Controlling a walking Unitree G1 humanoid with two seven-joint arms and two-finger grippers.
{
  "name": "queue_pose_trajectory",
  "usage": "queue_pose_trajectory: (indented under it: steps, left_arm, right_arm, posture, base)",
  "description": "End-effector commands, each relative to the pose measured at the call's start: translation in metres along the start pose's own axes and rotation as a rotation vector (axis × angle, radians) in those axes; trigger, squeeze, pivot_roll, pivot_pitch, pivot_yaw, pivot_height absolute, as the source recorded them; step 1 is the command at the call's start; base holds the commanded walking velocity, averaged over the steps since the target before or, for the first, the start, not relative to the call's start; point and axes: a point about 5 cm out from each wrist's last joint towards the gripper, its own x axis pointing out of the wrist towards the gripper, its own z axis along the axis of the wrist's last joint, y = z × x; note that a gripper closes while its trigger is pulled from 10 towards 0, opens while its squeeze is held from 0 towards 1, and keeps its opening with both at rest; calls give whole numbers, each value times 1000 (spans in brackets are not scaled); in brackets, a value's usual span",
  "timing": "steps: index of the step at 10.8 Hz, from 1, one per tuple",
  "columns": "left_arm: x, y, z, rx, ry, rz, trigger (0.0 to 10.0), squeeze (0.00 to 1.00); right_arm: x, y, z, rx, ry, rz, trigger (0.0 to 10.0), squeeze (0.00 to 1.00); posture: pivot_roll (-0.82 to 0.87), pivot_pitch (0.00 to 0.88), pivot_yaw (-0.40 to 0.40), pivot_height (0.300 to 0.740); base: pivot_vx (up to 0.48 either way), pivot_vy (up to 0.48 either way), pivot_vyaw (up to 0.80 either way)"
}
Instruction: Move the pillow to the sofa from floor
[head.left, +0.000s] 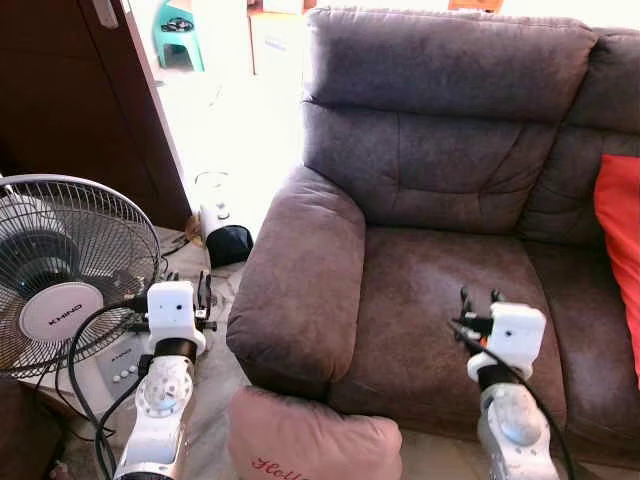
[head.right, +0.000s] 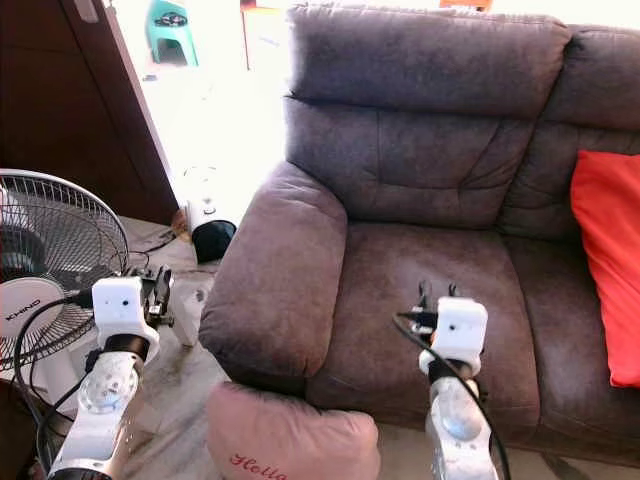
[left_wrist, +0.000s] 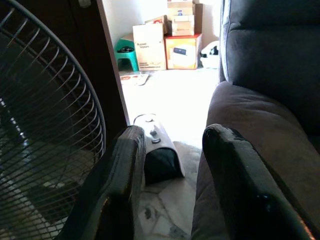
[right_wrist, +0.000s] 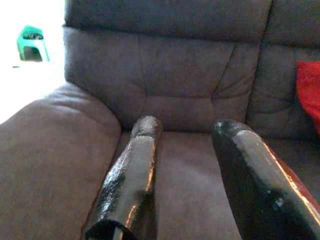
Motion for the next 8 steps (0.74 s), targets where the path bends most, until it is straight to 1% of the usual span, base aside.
queue_pose_trajectory:
  steps: [1,4,8]
  left_arm:
    - [2,3,-3,-7,21,7,10000,0]
    - [2,4,-4,-6,22,11,10000,0]
    - [3,2,-4,-16,20,11,10000,0]
  right_arm:
    - [1,1,5,1,-14,0,10000,0]
    - [0,1,6,-3,-7,7,10000,0]
    - [1,-1,8,-7,3,7,10000,0]
  posture:
    - [-6,0,-15,740]
    - [-5,0,-19,740]
    - [-9,0,-25,671]
  base:
    - [0,0,0]
    - [0,0,0]
    - [0,0,0]
